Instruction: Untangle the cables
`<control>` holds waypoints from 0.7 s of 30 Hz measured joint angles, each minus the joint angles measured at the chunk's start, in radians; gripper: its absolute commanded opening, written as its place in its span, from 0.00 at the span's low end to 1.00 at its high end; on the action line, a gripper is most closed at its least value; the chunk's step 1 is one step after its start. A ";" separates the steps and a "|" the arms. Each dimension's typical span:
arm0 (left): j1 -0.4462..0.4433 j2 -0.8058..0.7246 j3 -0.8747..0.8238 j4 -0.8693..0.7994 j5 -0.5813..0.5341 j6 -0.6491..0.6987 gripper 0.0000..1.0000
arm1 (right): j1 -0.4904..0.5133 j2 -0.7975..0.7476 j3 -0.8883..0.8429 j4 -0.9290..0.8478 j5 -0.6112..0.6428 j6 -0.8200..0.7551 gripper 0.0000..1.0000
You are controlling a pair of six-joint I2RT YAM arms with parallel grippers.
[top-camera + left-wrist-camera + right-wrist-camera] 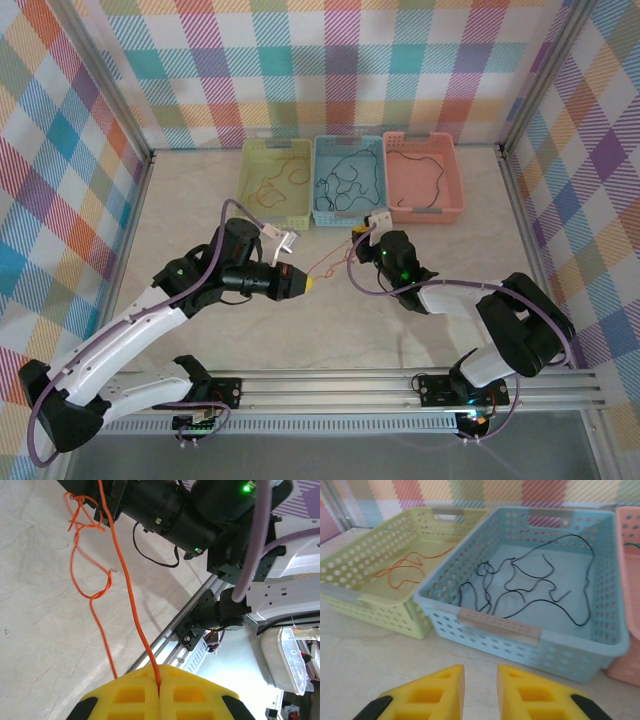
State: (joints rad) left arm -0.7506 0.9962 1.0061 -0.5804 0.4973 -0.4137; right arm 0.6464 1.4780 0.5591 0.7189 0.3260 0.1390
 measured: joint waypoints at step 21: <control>0.000 -0.111 0.043 -0.124 -0.118 0.041 0.00 | -0.019 -0.029 0.003 -0.127 0.071 0.026 0.26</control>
State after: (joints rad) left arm -0.7509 0.8848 1.0489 -0.7048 0.3790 -0.3725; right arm 0.6277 1.4490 0.5625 0.5915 0.3973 0.1650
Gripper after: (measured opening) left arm 0.058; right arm 0.260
